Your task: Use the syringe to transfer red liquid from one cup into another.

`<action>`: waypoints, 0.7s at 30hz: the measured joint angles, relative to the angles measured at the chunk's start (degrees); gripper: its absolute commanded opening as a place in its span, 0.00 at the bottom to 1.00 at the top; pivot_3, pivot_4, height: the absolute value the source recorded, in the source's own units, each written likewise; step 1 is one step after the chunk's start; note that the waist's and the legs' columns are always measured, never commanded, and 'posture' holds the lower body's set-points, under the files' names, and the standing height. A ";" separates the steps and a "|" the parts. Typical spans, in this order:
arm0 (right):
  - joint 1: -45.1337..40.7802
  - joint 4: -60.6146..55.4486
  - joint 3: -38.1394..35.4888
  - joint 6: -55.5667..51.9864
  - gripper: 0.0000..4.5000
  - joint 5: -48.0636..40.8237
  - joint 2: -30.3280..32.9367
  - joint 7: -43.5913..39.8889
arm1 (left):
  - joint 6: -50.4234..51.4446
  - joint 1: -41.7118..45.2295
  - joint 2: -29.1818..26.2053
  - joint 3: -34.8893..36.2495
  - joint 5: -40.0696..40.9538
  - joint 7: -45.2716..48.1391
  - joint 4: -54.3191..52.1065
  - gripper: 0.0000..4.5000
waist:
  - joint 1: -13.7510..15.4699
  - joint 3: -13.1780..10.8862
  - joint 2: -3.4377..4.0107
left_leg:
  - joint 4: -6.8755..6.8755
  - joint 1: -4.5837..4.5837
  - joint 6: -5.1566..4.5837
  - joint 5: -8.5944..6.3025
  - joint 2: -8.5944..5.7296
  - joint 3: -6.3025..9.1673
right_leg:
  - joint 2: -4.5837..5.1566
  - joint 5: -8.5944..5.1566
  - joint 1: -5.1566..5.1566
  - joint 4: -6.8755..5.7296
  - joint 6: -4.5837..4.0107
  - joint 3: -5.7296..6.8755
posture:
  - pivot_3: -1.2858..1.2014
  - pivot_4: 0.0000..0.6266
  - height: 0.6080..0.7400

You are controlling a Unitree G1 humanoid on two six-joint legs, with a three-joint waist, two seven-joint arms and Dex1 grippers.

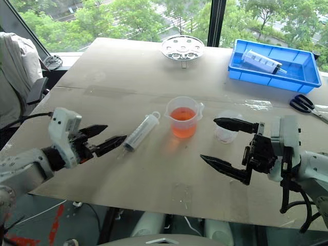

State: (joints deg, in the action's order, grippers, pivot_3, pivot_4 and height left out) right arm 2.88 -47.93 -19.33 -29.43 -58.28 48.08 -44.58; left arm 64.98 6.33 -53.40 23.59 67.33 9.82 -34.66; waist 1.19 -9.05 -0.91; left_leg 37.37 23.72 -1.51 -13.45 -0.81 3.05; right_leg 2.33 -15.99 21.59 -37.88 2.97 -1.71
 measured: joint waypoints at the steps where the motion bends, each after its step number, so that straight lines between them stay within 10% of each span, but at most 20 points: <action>1: 0.23 -0.22 0.07 -0.21 0.99 -0.47 0.25 -0.08 | 3.09 4.22 -0.53 -1.46 2.81 -2.83 2.46 1.00 | -0.09 0.00 -0.02 | 0.01 -0.01 0.00 0.00 0.00 -0.04 | -0.01 0.00 0.00 -0.01 0.00 0.07 | 0.52 0.24 1.00; 10: 7.89 -3.41 3.98 1.92 0.99 5.40 -1.02 -2.72 | 24.48 31.33 2.28 -14.07 9.83 -12.64 26.81 1.00 | -0.71 -0.10 -0.18 | -0.05 0.02 0.04 0.02 -0.04 -0.14 | -0.24 0.01 0.09 -0.11 0.02 0.01 | 0.52 0.24 1.00; 21: 10.35 -7.11 4.26 3.61 0.99 8.09 -2.39 0.43 | 27.44 43.17 -0.53 -34.40 0.11 -4.16 36.11 1.00 | -0.89 -0.12 -0.21 | -0.13 0.04 0.35 0.20 -0.05 -0.15 | -0.08 0.01 0.13 -0.10 0.01 -0.07 | 0.52 0.24 1.00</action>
State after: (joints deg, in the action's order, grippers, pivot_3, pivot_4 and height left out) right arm 13.23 -55.04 -15.08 -25.82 -50.18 45.69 -44.15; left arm 92.42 49.50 -53.93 -10.82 67.44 5.66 1.45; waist 0.30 -9.17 -1.11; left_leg 37.24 23.76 -1.16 -13.25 -0.86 2.90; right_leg 2.26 -15.98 21.72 -37.99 2.97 -1.78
